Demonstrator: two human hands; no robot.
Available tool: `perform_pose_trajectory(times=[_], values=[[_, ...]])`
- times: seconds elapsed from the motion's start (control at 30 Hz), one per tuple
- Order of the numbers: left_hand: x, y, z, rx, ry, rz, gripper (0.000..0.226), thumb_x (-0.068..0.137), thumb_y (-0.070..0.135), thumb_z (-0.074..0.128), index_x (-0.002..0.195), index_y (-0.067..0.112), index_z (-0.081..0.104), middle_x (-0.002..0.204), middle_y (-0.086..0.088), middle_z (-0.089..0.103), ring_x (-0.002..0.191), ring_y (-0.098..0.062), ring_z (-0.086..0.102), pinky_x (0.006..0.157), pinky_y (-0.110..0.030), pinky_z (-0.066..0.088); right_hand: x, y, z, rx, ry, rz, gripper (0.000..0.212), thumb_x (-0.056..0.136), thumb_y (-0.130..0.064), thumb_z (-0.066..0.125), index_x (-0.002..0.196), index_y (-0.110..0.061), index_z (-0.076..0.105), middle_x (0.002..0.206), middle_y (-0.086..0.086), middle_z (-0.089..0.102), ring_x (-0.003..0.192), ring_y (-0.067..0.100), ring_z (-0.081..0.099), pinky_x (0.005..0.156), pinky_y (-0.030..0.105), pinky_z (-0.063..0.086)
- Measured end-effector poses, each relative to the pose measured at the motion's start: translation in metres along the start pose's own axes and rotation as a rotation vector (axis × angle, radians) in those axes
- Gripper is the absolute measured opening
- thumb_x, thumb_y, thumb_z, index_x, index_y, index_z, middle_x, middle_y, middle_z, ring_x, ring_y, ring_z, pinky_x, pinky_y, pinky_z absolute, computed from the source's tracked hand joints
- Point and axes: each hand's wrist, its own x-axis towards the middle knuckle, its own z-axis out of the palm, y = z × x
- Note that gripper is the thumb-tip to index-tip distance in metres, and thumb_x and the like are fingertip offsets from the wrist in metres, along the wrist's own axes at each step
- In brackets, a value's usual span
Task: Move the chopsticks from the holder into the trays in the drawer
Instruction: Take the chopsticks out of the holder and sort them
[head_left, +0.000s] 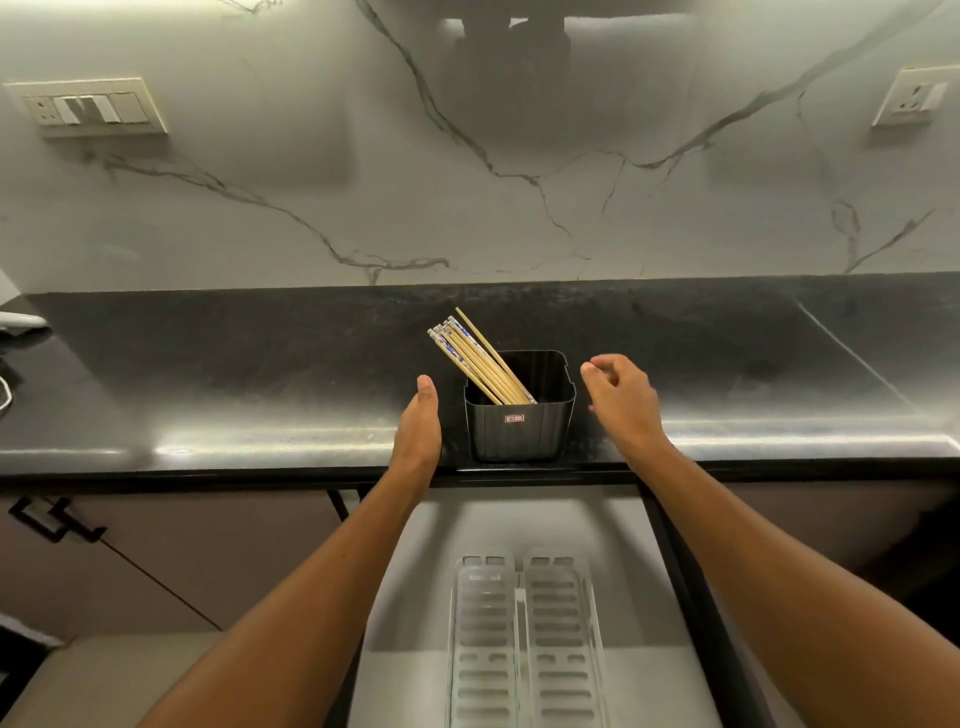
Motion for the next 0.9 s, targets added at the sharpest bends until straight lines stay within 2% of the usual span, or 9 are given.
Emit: perform_pose_trajectory(times=[0.1,0.17,0.2,0.3,0.4,0.57,0.7,0.8,0.9], values=[[0.01,0.013,0.0,0.001,0.021,0.008,0.074,0.093,0.064,0.022,0.15,0.017,0.025,0.157,-0.007,0.028,0.144,-0.025,0.027,0.116,-0.051,0.025,0.016,-0.011,0.005,-0.033,-0.002,-0.016,0.024,0.095,-0.027,0.051,0.114,-0.016,0.06,0.098,-0.003,0.063,0.095,0.015,0.06,0.077,0.026,0.052],[0.02,0.02,0.001,-0.007,0.046,0.015,0.073,0.094,0.064,0.023,0.149,0.016,0.027,0.157,-0.007,0.029,0.143,-0.025,0.028,0.116,-0.051,0.026,0.03,-0.015,0.012,-0.108,-0.039,-0.059,0.021,0.094,-0.025,0.053,0.11,-0.017,0.063,0.096,-0.004,0.064,0.089,0.011,0.059,0.063,0.013,0.039],[0.026,0.023,0.002,-0.01,0.056,0.017,0.073,0.094,0.063,0.023,0.149,0.016,0.028,0.156,-0.007,0.03,0.143,-0.025,0.028,0.116,-0.051,0.026,0.037,-0.018,0.016,-0.148,-0.07,-0.081,0.021,0.093,-0.025,0.055,0.11,-0.017,0.064,0.096,-0.004,0.064,0.085,0.008,0.057,0.062,0.012,0.037],[0.037,0.025,0.005,0.011,0.083,-0.014,0.073,0.094,0.063,0.023,0.147,0.014,0.031,0.155,-0.008,0.033,0.142,-0.025,0.031,0.116,-0.05,0.027,0.056,-0.021,0.03,-0.27,-0.228,-0.124,0.026,0.091,-0.024,0.058,0.115,-0.013,0.064,0.1,0.002,0.068,0.088,0.012,0.06,0.075,0.022,0.046],[0.038,0.016,0.008,0.02,0.098,-0.043,0.072,0.095,0.061,0.022,0.143,0.011,0.039,0.149,-0.01,0.042,0.137,-0.025,0.039,0.115,-0.049,0.03,0.071,-0.021,0.047,-0.406,-0.434,-0.127,0.025,0.091,-0.022,0.061,0.113,-0.012,0.063,0.102,0.007,0.068,0.088,0.016,0.063,0.075,0.027,0.05],[0.034,0.007,0.01,-0.001,0.048,-0.078,0.064,0.097,0.056,0.021,0.141,0.015,0.042,0.145,-0.01,0.047,0.131,-0.027,0.046,0.112,-0.049,0.035,0.086,-0.015,0.077,-0.594,-0.612,-0.072,0.027,0.086,-0.018,0.065,0.111,-0.011,0.062,0.108,0.011,0.066,0.092,0.023,0.064,0.085,0.037,0.055],[0.035,0.004,0.007,-0.032,0.03,-0.11,0.062,0.098,0.055,0.02,0.139,0.015,0.044,0.14,-0.009,0.051,0.123,-0.025,0.052,0.106,-0.045,0.041,0.085,-0.01,0.093,-0.63,-0.575,-0.093,0.045,0.081,-0.027,0.072,0.119,-0.012,0.054,0.114,0.008,0.063,0.098,0.024,0.063,0.085,0.039,0.055],[0.041,0.004,0.004,-0.046,-0.015,-0.11,0.063,0.098,0.055,0.02,0.137,0.014,0.047,0.136,-0.008,0.055,0.114,-0.02,0.055,0.099,-0.038,0.045,0.081,-0.017,0.103,-0.634,-0.366,-0.203,0.032,0.08,-0.033,0.068,0.102,-0.017,0.051,0.107,0.007,0.06,0.085,0.021,0.059,0.069,0.036,0.052],[0.044,0.006,0.004,-0.084,-0.032,-0.126,0.063,0.098,0.056,0.019,0.134,0.014,0.05,0.131,-0.005,0.058,0.108,-0.016,0.057,0.092,-0.034,0.045,0.076,-0.027,0.112,-0.592,-0.39,-0.22,0.036,0.077,-0.039,0.07,0.098,-0.019,0.049,0.102,0.003,0.06,0.084,0.02,0.06,0.07,0.039,0.054]])
